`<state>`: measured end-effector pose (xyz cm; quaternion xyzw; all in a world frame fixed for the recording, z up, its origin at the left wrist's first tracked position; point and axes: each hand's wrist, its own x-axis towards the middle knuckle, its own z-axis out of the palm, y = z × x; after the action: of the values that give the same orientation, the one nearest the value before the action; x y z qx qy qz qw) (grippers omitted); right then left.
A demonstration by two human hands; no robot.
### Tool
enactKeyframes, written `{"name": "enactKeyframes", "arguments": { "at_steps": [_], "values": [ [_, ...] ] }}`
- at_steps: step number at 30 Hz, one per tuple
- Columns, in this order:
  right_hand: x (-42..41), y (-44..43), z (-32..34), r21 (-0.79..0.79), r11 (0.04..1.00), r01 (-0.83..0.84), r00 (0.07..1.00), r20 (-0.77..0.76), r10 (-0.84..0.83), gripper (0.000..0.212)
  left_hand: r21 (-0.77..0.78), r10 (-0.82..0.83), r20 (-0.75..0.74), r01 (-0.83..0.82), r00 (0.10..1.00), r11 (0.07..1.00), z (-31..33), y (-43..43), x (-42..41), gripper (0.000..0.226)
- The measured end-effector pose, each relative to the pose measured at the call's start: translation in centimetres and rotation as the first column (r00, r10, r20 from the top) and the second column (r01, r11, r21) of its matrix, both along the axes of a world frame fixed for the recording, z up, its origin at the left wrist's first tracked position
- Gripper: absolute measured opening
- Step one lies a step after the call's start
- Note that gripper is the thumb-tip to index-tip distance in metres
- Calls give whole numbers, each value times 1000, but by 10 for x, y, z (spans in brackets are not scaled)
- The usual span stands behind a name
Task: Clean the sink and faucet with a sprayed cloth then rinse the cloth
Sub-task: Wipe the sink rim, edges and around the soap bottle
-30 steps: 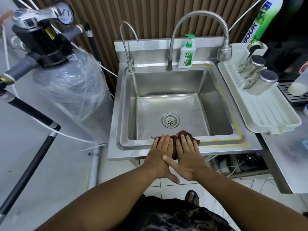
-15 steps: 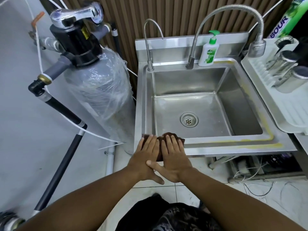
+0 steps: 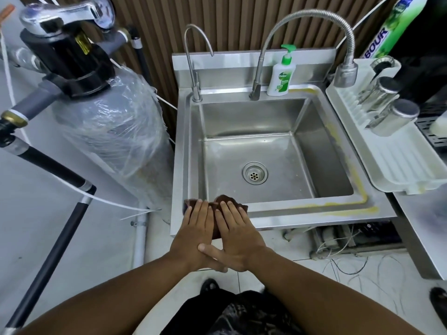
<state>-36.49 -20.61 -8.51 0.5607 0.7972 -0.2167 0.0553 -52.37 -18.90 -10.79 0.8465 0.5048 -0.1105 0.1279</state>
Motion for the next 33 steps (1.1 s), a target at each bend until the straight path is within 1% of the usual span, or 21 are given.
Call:
{"name": "enactKeyframes", "arguments": {
  "at_steps": [9, 20, 23, 26, 29, 31, 33],
  "values": [
    [79, 0, 0, -32, 999, 4, 1000, 18, -3, 112, -16, -28, 11, 29, 1000, 999, -4, 6, 78, 155],
    [179, -5, -3, -6, 1000, 27, 998, 61, -26, 117, -53, -50, 18, 51, 999, 997, 10, 3, 181, 153],
    [177, -2, -3, -24, 999, 42, 996, 75, -40, 120, -59, -47, 16, 48, 999, 997, 9, 3, 179, 150],
    [166, 1, -7, -26, 996, 81, 995, 57, -79, 121, -18, -55, 7, 55, 998, 998, 6, 5, 166, 139],
    [147, 5, -6, -43, 997, 62, 998, 5, -62, 118, 8, -8, 51, 8, 999, 1000, 1, 1, 147, 129],
    [125, 9, -3, -40, 999, 34, 999, -40, -36, 112, 14, 32, 79, -34, 996, 999, -4, -2, 124, 127],
    [99, 14, -2, -32, 999, 0, 996, -88, -3, 107, 1, 80, 64, -81, 995, 997, -5, -3, 97, 127]
  ]
}}
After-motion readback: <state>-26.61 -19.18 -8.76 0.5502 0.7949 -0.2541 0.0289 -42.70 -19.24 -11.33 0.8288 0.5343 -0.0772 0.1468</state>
